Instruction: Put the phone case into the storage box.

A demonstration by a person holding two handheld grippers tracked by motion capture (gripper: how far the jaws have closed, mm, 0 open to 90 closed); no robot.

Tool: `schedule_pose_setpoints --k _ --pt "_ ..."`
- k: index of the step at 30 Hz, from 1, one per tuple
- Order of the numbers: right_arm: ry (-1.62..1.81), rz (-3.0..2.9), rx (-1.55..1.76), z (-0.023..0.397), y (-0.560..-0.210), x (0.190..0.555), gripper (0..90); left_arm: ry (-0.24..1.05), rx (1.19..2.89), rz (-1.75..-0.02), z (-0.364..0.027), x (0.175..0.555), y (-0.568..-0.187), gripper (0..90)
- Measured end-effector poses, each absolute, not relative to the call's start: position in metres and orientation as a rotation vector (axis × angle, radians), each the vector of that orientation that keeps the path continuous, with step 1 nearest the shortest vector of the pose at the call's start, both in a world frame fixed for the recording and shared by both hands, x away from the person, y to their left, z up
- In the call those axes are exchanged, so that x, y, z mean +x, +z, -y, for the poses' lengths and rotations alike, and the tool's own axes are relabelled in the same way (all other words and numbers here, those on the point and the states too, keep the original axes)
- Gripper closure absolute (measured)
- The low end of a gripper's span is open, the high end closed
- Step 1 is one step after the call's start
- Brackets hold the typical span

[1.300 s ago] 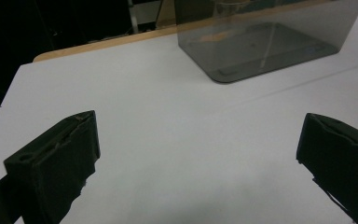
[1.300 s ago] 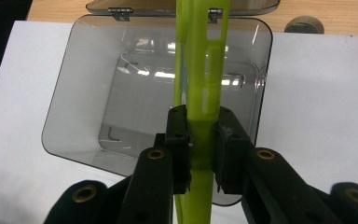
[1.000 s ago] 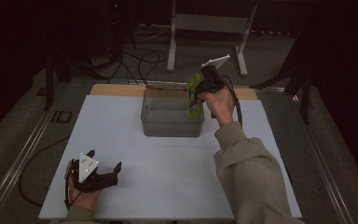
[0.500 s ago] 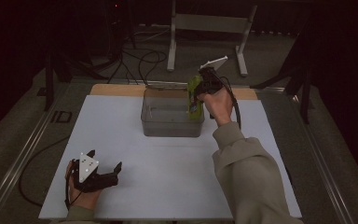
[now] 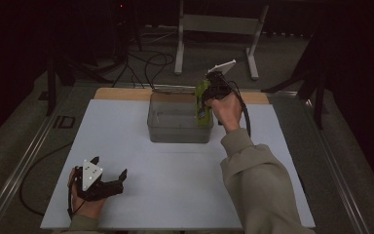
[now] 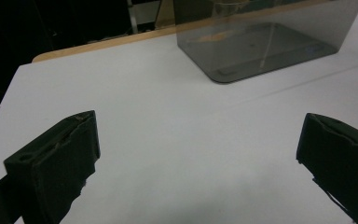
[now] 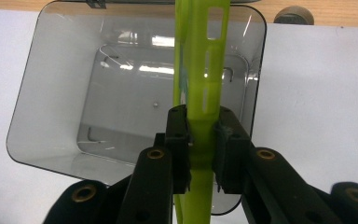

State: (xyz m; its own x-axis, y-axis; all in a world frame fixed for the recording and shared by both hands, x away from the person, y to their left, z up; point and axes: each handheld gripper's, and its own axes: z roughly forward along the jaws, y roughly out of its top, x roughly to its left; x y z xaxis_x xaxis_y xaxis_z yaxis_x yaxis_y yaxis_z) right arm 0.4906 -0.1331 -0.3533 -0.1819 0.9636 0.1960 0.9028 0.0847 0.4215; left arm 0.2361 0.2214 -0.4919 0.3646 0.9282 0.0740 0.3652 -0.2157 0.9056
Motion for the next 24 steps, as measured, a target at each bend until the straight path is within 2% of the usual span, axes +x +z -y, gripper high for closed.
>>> schedule_pose_setpoints --k 24 --pt "0.67 -2.192 1.951 0.136 -0.3608 0.496 77.8 0.824 1.762 -1.141 -0.2214 0.2358 -0.4916 0.3"
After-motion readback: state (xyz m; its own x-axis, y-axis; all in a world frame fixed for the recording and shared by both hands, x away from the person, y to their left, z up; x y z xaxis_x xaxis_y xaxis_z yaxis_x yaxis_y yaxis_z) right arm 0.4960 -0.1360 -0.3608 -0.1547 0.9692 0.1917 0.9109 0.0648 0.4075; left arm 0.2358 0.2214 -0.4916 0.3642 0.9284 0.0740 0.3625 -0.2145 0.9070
